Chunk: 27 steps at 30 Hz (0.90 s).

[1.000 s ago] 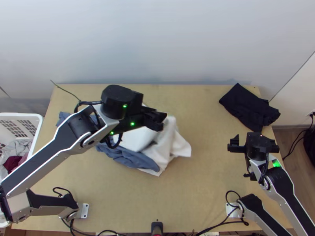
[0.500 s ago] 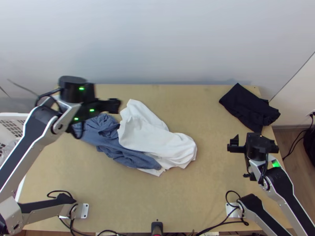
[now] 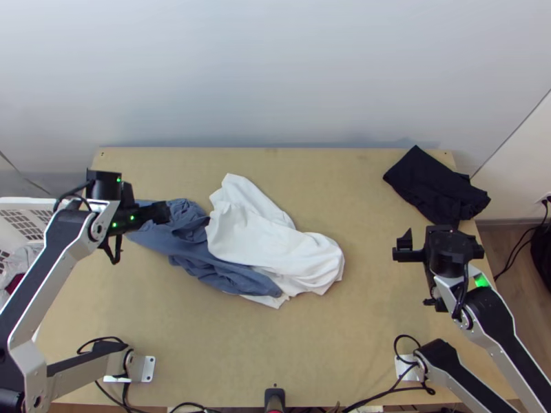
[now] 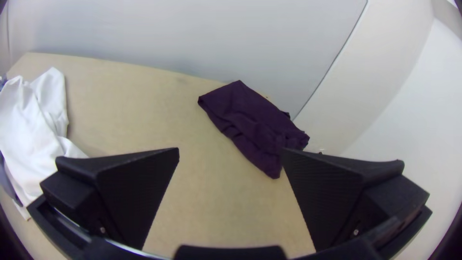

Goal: Fold the t-shirt

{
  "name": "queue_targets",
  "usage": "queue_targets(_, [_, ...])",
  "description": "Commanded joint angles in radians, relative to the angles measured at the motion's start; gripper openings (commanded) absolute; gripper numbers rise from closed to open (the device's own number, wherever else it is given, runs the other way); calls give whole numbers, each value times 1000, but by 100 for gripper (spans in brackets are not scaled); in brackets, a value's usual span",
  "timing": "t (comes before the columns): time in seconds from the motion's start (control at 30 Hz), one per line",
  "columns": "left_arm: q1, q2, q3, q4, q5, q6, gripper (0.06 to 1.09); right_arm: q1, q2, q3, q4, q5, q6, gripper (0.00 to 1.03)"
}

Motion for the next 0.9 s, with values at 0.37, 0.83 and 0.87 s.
queue_targets(0.37, [108,193,-178,252,-45,44,103,21,8,26,6,-1,11,98])
queue_targets(0.83, [148,322,-140,299,-80,90,10,24,13,37,6,1,8,98])
queue_targets(0.87, [157,316,-134,298,-80,91,10,26,13,38,6,1,6,98])
